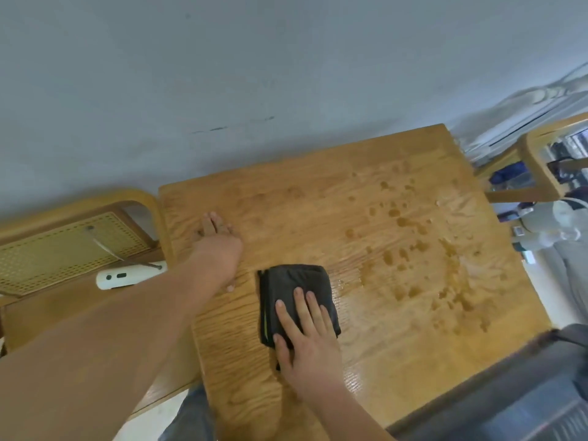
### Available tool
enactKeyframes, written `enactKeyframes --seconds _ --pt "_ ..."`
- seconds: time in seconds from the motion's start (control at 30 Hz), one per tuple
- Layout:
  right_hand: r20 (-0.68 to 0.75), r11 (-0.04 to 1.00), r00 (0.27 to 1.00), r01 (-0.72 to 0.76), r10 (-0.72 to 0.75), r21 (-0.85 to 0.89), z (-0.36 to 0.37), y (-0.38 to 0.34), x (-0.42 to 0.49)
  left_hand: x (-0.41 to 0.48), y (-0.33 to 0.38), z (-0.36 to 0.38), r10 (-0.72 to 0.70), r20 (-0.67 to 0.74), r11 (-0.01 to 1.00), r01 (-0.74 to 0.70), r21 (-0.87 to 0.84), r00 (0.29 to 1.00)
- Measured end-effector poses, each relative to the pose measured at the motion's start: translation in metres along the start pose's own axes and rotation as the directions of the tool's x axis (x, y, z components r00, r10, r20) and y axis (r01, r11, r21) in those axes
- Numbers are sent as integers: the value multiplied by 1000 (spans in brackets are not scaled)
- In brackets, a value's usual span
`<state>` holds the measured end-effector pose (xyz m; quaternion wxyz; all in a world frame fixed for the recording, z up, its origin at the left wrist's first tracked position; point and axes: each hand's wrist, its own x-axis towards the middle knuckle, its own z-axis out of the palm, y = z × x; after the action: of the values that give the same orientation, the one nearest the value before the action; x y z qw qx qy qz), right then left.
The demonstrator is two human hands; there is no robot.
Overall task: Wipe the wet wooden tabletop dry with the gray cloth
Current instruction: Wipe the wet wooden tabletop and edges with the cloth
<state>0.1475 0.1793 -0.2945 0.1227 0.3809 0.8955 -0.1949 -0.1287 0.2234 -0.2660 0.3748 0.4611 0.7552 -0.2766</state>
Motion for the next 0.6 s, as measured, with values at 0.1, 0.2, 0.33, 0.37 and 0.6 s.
enactKeyframes --seconds 0.1,0.2,0.33,0.37,0.6 --pt "59 987 988 146 -142 -69 -9 36 -13 -16 20 1 -65 -77 998 66 0 995" --pt "72 978 984 173 -166 -117 -33 96 -4 -29 51 12 -19 -202 999 11 -38 979" --pt "88 995 992 -89 93 -55 -52 144 8 -42 99 26 40 -146 995 -53 -89 988" --pt "86 993 990 -111 115 -49 -50 145 4 -43 109 31 36 -89 994 -44 -97 995" --pt "144 996 989 32 -20 -83 -18 139 -61 -45 121 51 -12 -154 986 -14 -165 988"
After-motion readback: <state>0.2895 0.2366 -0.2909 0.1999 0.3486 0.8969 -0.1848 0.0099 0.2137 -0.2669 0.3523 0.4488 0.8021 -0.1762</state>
